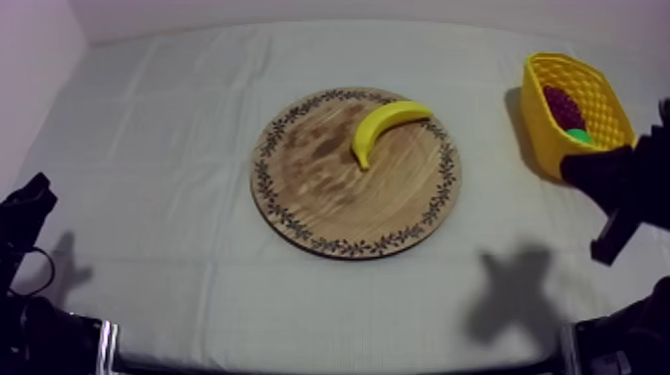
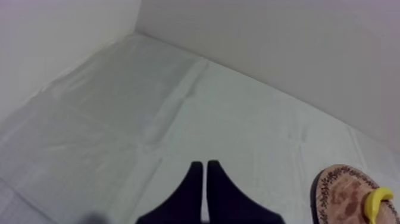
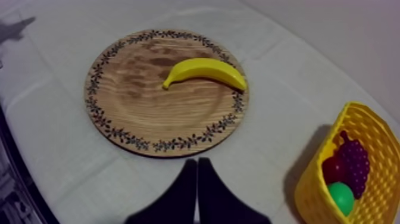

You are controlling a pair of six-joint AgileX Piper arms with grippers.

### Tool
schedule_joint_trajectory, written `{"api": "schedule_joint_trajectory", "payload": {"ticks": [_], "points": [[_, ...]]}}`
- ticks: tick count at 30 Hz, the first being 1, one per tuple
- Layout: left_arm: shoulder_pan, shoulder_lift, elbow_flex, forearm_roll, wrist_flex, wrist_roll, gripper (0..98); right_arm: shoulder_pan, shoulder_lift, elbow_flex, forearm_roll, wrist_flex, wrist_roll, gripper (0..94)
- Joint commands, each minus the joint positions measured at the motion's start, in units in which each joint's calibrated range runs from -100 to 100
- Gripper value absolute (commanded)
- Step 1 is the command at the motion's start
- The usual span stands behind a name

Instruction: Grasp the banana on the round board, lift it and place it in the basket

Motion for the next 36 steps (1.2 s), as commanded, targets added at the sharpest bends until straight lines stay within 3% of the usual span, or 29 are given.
{"api": "schedule_joint_trajectory", "payload": {"ticks": [1, 12, 29, 33, 36], "points": [[0.01, 0.00, -0.01, -0.01, -0.05, -0.01, 0.1, 0.02, 9.69, -10.74, 0.44, 4.07, -0.47, 0.3], [0.01, 0.00, -0.01, -0.01, -0.05, -0.01, 0.1, -3.45, 34.38, -42.59, 0.16, 24.58, 0.27, 0.6], [0.01, 0.00, -0.01, -0.01, -0.05, -0.01, 0.1, -4.17, 67.94, -68.99, -2.97, 38.59, 2.30, 0.6], [0.01, 0.00, -0.01, -0.01, -0.05, -0.01, 0.1, -3.84, 71.14, -71.80, -2.64, 40.49, 6.88, 0.6], [0.01, 0.00, -0.01, -0.01, -0.05, -0.01, 0.1, -3.70, 72.38, -72.65, -1.91, 40.22, 12.96, 0.6]]}}
